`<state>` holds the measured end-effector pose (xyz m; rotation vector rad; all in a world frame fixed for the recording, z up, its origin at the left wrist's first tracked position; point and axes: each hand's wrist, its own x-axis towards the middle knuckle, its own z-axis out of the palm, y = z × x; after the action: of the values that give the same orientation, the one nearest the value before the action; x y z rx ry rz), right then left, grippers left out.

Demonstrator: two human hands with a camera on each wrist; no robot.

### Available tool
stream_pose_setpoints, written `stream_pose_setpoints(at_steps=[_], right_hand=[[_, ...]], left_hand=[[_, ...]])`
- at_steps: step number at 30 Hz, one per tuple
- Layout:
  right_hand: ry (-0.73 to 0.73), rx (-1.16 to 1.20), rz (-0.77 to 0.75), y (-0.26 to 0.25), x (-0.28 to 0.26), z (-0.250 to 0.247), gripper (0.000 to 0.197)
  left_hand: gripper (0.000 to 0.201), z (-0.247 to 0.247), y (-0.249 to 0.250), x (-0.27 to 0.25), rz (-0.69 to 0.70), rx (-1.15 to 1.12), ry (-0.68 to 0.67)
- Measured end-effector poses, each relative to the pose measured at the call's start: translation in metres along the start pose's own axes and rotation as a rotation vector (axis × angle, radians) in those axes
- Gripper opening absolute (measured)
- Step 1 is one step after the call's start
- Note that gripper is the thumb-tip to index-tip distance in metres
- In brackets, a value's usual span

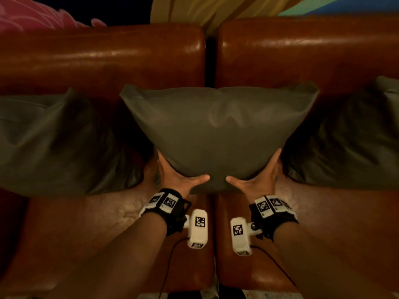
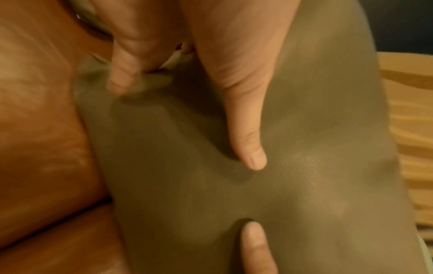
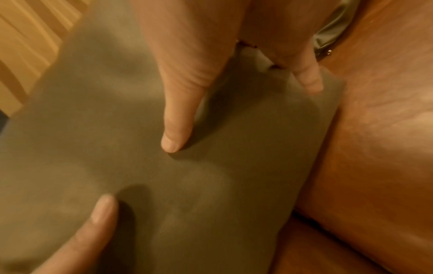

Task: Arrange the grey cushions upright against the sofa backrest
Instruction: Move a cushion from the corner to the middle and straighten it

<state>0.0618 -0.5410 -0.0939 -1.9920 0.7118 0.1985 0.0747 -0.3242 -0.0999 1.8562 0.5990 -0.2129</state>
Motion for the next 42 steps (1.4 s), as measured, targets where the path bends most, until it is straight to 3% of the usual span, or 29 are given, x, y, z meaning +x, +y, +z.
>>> stream_pose_setpoints(at_steps=[7, 12, 15, 17, 20, 22, 24, 29, 32, 39, 42], right_hand=[[-0.006, 0.005, -0.014, -0.012, 0.022, 0.008, 0.155], [0.028, 0.099, -0.075, 0.004, 0.025, -0.006, 0.161], [0.020, 0.129, -0.080, 0.002, 0.047, -0.026, 0.168], [-0.044, 0.086, -0.126, -0.009, 0.057, -0.030, 0.155], [-0.050, 0.056, -0.184, -0.014, 0.045, -0.030, 0.126], [-0.043, 0.070, -0.196, -0.004, 0.029, -0.030, 0.102], [-0.033, 0.088, -0.209, 0.002, 0.024, -0.029, 0.094], [-0.007, 0.052, -0.182, -0.005, 0.054, -0.020, 0.134], [-0.022, -0.018, -0.181, -0.003, 0.064, -0.019, 0.140], [-0.069, 0.071, -0.247, 0.000, 0.063, -0.018, 0.133], [-0.066, 0.060, -0.264, -0.002, 0.063, -0.018, 0.139]], left_hand=[[0.172, 0.010, 0.008, 0.030, -0.039, -0.012, -0.003], [0.151, -0.011, 0.015, 0.022, -0.015, -0.058, -0.011], [0.150, -0.028, 0.022, 0.035, 0.000, -0.071, -0.002], [0.141, -0.028, 0.030, 0.042, -0.030, -0.071, -0.031], [0.146, -0.025, 0.025, 0.035, -0.052, -0.078, -0.083], [0.144, -0.025, 0.016, 0.024, -0.029, -0.065, -0.080], [0.139, -0.025, 0.014, 0.021, 0.024, -0.062, -0.051], [0.126, -0.022, 0.031, 0.043, 0.143, -0.062, -0.019], [0.126, -0.019, 0.032, 0.043, 0.179, -0.049, -0.003], [0.131, -0.021, 0.015, 0.040, 0.049, 0.029, 0.020], [0.133, -0.018, 0.021, 0.047, 0.017, 0.034, 0.003]])
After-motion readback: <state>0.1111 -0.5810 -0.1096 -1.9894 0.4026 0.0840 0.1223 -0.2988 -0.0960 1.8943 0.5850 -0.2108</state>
